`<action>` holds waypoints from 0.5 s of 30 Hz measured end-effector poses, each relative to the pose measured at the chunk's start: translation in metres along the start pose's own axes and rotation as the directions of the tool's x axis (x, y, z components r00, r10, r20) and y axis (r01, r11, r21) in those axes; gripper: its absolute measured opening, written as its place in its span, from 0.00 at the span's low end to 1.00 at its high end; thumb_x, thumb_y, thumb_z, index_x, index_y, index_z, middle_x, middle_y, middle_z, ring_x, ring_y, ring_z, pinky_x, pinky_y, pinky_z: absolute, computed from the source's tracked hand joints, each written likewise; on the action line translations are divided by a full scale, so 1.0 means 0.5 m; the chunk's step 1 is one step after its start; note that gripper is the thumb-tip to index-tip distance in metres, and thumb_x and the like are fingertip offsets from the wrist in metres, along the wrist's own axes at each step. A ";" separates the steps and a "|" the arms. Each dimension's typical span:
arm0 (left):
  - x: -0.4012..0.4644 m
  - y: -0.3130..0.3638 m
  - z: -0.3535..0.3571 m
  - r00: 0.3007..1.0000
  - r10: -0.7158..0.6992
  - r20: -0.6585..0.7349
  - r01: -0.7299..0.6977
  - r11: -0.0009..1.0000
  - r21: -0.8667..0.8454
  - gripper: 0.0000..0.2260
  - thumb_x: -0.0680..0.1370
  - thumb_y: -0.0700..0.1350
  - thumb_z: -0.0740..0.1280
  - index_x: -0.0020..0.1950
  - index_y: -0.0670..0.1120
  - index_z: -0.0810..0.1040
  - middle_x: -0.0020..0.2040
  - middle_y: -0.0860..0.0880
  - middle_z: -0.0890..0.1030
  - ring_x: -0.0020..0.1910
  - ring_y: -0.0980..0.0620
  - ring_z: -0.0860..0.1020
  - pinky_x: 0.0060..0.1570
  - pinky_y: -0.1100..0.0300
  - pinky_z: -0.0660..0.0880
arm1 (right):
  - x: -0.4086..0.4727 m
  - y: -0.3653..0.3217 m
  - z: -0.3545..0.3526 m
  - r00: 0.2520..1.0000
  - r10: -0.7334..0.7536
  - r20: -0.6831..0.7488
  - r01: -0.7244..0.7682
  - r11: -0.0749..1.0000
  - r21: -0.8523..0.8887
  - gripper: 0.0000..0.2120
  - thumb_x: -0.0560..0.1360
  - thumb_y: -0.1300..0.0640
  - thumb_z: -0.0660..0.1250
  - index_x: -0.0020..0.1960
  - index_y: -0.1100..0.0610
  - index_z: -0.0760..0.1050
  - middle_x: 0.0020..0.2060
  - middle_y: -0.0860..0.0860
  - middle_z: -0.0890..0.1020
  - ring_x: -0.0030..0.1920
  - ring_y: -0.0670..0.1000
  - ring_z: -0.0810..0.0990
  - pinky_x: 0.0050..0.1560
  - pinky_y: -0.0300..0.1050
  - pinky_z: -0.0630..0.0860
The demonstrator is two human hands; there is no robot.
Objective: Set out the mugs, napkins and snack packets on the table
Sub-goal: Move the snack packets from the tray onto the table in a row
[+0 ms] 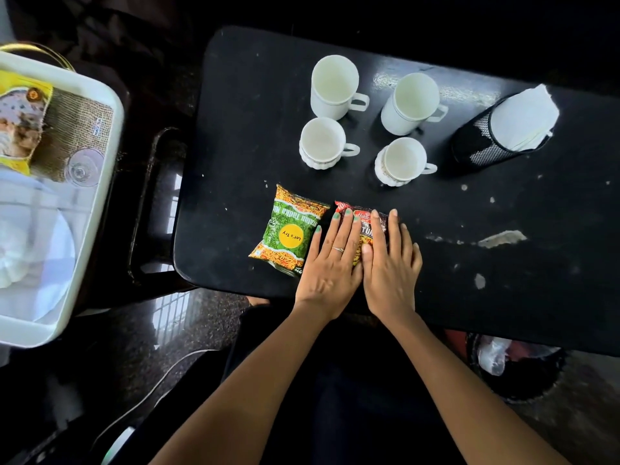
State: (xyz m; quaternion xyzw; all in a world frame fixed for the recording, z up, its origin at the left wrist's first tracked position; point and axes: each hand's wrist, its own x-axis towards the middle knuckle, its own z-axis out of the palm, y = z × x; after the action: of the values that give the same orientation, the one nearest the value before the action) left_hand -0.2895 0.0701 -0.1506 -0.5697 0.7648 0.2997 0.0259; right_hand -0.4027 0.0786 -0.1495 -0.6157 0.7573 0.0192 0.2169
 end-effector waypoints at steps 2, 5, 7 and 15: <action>0.002 -0.001 -0.003 1.000 0.010 -0.005 -0.010 0.998 -0.054 0.27 0.83 0.51 0.46 0.75 0.48 0.32 0.76 0.51 0.33 0.75 0.52 0.32 0.74 0.54 0.33 | 0.000 -0.006 -0.003 1.000 0.011 -0.006 -0.011 1.000 -0.007 0.24 0.82 0.49 0.48 0.76 0.47 0.50 0.77 0.52 0.54 0.75 0.56 0.57 0.71 0.59 0.56; -0.001 -0.007 -0.018 0.998 0.038 -0.052 -0.047 0.981 -0.187 0.28 0.83 0.49 0.52 0.78 0.48 0.40 0.79 0.51 0.41 0.77 0.53 0.37 0.73 0.58 0.33 | -0.003 -0.019 -0.012 0.998 0.044 -0.042 -0.042 0.999 0.032 0.24 0.81 0.50 0.53 0.76 0.50 0.54 0.77 0.53 0.55 0.75 0.57 0.57 0.71 0.59 0.56; -0.009 -0.017 -0.042 0.993 0.050 -0.103 -0.076 0.962 -0.264 0.27 0.81 0.47 0.57 0.79 0.47 0.51 0.79 0.49 0.52 0.78 0.51 0.48 0.74 0.60 0.38 | -0.008 -0.037 -0.022 0.991 0.096 -0.098 -0.085 0.990 0.109 0.25 0.79 0.53 0.59 0.74 0.52 0.58 0.75 0.54 0.59 0.74 0.57 0.59 0.69 0.59 0.58; -0.063 -0.091 -0.148 0.899 -0.187 -0.395 -0.043 0.862 -0.505 0.17 0.76 0.41 0.61 0.64 0.51 0.72 0.60 0.55 0.75 0.58 0.55 0.73 0.48 0.65 0.71 | -0.022 -0.206 -0.065 0.951 -0.047 -0.305 0.162 0.918 0.361 0.16 0.69 0.67 0.63 0.56 0.58 0.76 0.55 0.53 0.78 0.57 0.56 0.73 0.56 0.51 0.67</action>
State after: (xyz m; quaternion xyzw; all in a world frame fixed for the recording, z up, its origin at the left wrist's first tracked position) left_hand -0.2157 0.0532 -0.0978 -0.6372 0.6244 0.3534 -0.2814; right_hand -0.3143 0.0542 -0.0919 -0.5977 0.7356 -0.2309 0.2198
